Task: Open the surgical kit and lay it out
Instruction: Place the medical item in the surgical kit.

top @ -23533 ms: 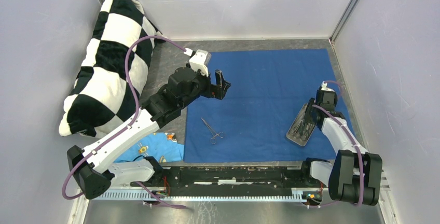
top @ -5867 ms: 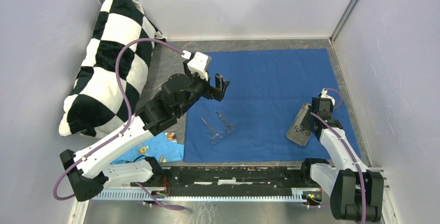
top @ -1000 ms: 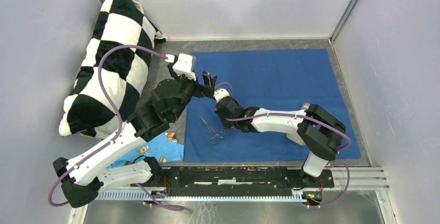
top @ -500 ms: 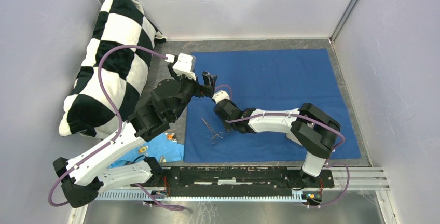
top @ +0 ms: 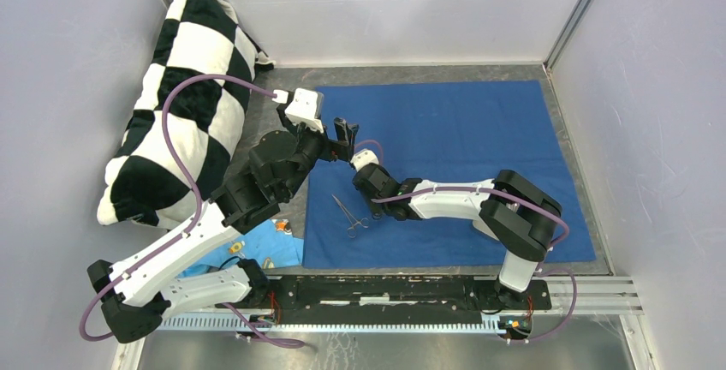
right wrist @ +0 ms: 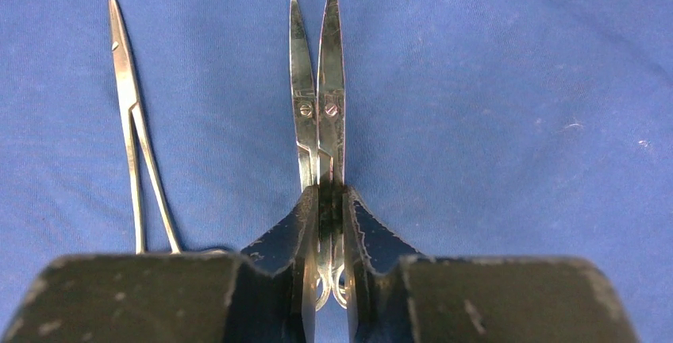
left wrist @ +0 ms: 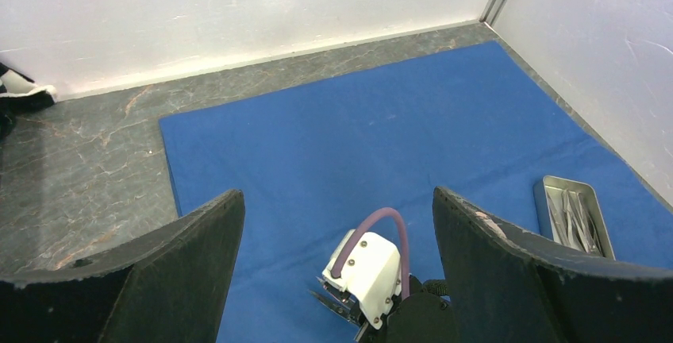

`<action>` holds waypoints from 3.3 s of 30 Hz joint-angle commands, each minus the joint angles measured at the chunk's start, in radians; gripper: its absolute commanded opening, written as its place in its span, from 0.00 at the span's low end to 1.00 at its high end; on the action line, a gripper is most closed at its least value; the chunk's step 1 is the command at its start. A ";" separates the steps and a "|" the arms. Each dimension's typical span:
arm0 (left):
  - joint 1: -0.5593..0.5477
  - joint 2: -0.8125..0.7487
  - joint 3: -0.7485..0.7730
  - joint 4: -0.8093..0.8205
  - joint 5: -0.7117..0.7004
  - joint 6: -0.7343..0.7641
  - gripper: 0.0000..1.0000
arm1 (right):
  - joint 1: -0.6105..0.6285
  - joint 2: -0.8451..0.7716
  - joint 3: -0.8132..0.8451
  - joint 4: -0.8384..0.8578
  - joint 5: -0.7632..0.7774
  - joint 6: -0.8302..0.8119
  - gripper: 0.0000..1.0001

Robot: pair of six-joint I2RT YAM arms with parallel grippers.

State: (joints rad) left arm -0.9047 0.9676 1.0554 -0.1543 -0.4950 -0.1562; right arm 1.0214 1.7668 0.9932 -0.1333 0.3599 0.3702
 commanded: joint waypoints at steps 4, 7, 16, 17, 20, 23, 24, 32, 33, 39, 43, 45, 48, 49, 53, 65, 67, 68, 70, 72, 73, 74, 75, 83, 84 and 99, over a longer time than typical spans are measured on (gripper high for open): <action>0.000 -0.004 0.002 0.047 0.003 0.032 0.93 | 0.010 -0.010 0.052 -0.001 0.024 -0.007 0.19; 0.000 -0.003 0.003 0.046 0.004 0.034 0.93 | 0.011 -0.010 0.056 0.010 0.014 -0.012 0.19; 0.000 0.000 0.003 0.045 0.010 0.033 0.93 | 0.013 0.029 0.076 0.001 0.004 -0.019 0.24; 0.000 0.000 0.003 0.045 0.011 0.033 0.93 | 0.013 0.031 0.074 0.000 0.003 -0.018 0.24; 0.000 0.002 0.005 0.043 0.013 0.033 0.93 | 0.013 0.036 0.075 -0.010 0.014 -0.022 0.25; 0.000 0.002 0.005 0.043 0.016 0.032 0.93 | 0.013 0.034 0.076 -0.018 0.022 -0.025 0.26; 0.000 0.002 0.005 0.043 0.016 0.032 0.93 | 0.012 0.033 0.075 -0.019 0.022 -0.026 0.26; 0.000 0.005 0.006 0.042 0.021 0.032 0.93 | 0.009 0.038 0.084 -0.009 0.003 -0.026 0.42; 0.000 0.005 0.006 0.042 0.021 0.032 0.93 | 0.009 0.042 0.088 -0.013 0.004 -0.024 0.42; 0.000 0.004 0.006 0.041 0.024 0.032 0.93 | -0.005 0.043 0.068 0.002 -0.022 -0.023 0.37; 0.000 0.005 0.006 0.040 0.024 0.032 0.93 | -0.013 0.039 0.055 0.012 -0.034 -0.019 0.32; 0.000 0.006 0.006 0.041 0.024 0.031 0.93 | -0.017 0.040 0.055 0.013 -0.038 -0.018 0.29; 0.000 0.007 0.006 0.040 0.025 0.032 0.93 | -0.019 0.047 0.058 0.013 -0.050 -0.020 0.25; 0.000 0.006 0.006 0.041 0.024 0.031 0.93 | -0.018 0.049 0.058 0.012 -0.052 -0.019 0.24; 0.000 0.008 0.006 0.041 0.024 0.032 0.93 | -0.018 0.054 0.059 0.008 -0.046 -0.016 0.28; 0.000 0.010 0.006 0.040 0.026 0.032 0.93 | -0.018 0.031 0.069 -0.006 -0.040 -0.027 0.16; 0.000 0.011 0.006 0.041 0.026 0.031 0.93 | -0.017 0.016 0.067 -0.008 -0.040 -0.029 0.14; 0.000 0.012 0.006 0.040 0.027 0.032 0.93 | -0.019 0.011 0.064 -0.008 -0.041 -0.029 0.13; 0.000 0.011 0.006 0.040 0.027 0.032 0.93 | -0.018 0.000 0.058 -0.006 -0.040 -0.028 0.13; 0.000 0.013 0.006 0.041 0.027 0.032 0.93 | -0.019 -0.011 0.049 -0.002 -0.042 -0.028 0.13; 0.000 0.012 0.006 0.041 0.027 0.032 0.93 | -0.019 -0.013 0.047 -0.002 -0.045 -0.028 0.13; 0.000 0.013 0.006 0.040 0.027 0.031 0.93 | -0.019 -0.016 0.046 -0.004 -0.045 -0.028 0.13; 0.000 0.014 0.007 0.040 0.027 0.031 0.93 | -0.018 -0.017 0.045 -0.006 -0.048 -0.030 0.13; 0.000 0.016 0.008 0.039 0.030 0.031 0.93 | -0.019 -0.036 0.024 -0.002 -0.054 -0.041 0.14; 0.000 0.014 0.008 0.039 0.030 0.030 0.93 | -0.018 -0.034 0.023 -0.004 -0.054 -0.043 0.14; 0.000 0.017 0.008 0.038 0.032 0.030 0.93 | -0.020 -0.012 0.015 -0.002 -0.070 -0.080 0.16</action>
State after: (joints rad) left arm -0.9047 0.9829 1.0554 -0.1547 -0.4667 -0.1562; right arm 1.0050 1.7733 1.0050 -0.1520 0.2890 0.3058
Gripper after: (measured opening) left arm 0.932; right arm 0.158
